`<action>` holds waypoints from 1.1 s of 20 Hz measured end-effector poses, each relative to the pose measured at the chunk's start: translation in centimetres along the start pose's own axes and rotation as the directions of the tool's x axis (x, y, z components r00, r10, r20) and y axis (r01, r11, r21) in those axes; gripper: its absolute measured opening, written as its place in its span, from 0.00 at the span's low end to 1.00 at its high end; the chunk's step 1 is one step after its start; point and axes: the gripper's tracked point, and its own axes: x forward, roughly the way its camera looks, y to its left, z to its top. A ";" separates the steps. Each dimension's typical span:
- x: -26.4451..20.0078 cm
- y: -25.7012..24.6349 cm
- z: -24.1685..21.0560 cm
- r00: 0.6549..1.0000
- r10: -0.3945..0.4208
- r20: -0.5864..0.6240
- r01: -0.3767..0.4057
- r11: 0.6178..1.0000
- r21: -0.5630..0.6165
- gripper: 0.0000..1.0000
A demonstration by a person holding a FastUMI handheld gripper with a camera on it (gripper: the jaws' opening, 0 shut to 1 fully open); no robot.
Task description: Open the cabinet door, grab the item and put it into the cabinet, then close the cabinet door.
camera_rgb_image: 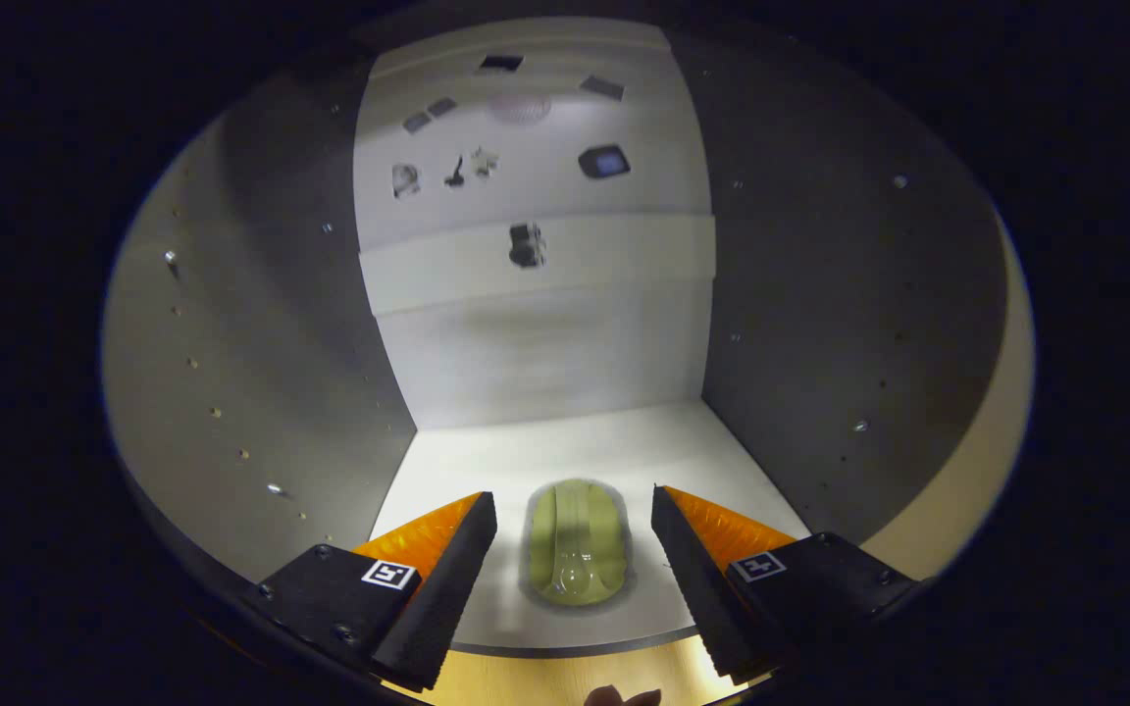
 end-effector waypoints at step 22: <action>-36.5 -7.4 3.6 0.889 0.046 0.456 -0.013 0.997 -0.075 0.99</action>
